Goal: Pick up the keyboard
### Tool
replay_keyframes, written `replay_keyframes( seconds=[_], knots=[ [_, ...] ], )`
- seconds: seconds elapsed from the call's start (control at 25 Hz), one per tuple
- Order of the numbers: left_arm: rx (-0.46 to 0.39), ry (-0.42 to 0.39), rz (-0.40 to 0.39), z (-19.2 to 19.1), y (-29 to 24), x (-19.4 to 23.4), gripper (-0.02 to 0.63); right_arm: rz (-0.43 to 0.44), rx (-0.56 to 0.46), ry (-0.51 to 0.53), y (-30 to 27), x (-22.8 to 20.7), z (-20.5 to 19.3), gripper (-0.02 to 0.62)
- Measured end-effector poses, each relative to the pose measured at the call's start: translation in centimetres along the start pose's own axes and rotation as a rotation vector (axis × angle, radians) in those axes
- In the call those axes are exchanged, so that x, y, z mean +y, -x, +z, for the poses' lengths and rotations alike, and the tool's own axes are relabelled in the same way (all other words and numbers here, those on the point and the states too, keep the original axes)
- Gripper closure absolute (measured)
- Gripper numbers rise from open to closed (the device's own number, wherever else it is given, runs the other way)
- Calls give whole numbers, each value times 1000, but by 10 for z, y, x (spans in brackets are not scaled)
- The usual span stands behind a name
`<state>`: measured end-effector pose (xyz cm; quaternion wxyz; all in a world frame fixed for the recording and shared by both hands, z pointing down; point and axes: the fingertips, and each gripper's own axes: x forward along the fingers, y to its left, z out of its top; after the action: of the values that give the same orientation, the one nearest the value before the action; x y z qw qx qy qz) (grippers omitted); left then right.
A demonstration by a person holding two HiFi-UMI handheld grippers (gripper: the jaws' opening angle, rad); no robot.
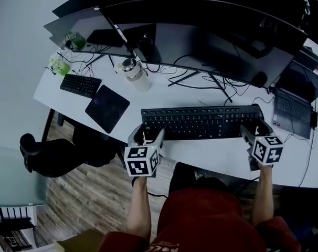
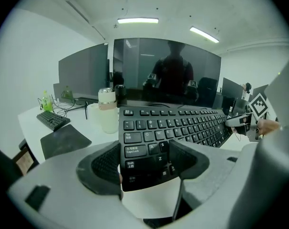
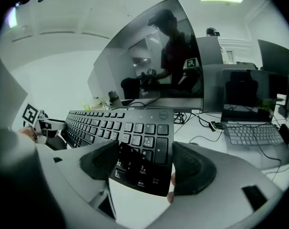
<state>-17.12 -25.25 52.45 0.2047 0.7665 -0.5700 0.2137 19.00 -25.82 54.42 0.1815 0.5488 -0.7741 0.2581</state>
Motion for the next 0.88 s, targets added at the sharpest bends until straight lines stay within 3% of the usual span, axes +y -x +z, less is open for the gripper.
replay_keyframes(
  seconds=[0.88],
  knots=[
    [-326,-99,53,121,57,1,299,-15,-320,99,51,23,120,247]
  ],
)
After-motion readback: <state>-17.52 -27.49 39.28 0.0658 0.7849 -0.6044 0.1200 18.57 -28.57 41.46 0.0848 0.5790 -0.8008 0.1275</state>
